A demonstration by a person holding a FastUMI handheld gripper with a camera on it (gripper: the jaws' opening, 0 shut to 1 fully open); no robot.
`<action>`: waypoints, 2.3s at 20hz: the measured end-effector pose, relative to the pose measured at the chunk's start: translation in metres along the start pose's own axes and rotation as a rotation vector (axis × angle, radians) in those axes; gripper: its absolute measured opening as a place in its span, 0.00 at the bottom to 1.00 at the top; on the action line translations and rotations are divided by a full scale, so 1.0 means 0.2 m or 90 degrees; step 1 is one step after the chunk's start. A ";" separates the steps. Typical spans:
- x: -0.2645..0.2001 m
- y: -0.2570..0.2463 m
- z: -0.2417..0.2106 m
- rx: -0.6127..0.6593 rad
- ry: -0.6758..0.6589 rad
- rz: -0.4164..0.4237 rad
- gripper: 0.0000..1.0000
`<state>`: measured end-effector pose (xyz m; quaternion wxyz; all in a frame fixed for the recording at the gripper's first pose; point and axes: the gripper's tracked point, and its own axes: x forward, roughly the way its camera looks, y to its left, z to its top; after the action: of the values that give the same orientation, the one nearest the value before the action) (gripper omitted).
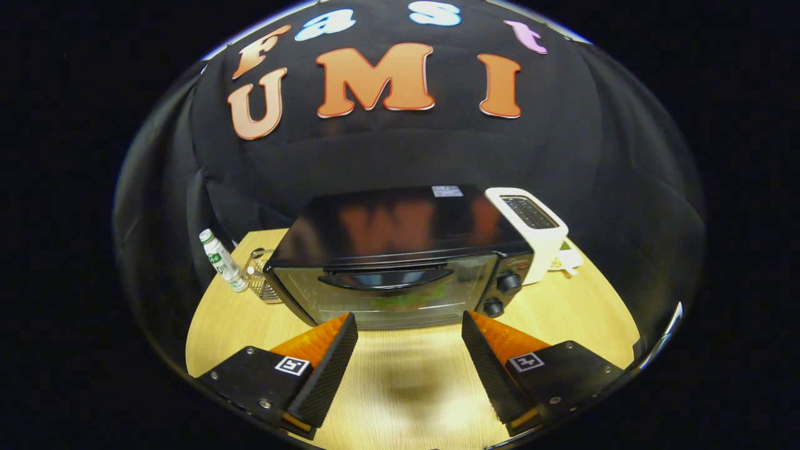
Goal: Open the toaster oven, put the food inside, and close the toaster oven door.
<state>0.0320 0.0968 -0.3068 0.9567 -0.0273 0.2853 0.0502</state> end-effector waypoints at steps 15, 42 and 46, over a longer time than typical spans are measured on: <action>-0.68 -0.73 0.62 0.066 -0.202 -0.113 0.99; -0.80 -1.27 0.95 0.070 -0.282 -0.091 0.99; -0.75 -1.25 0.91 0.067 -0.268 -0.082 0.99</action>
<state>0.0339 -0.1488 -0.0660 0.9965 0.0158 0.0796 -0.0214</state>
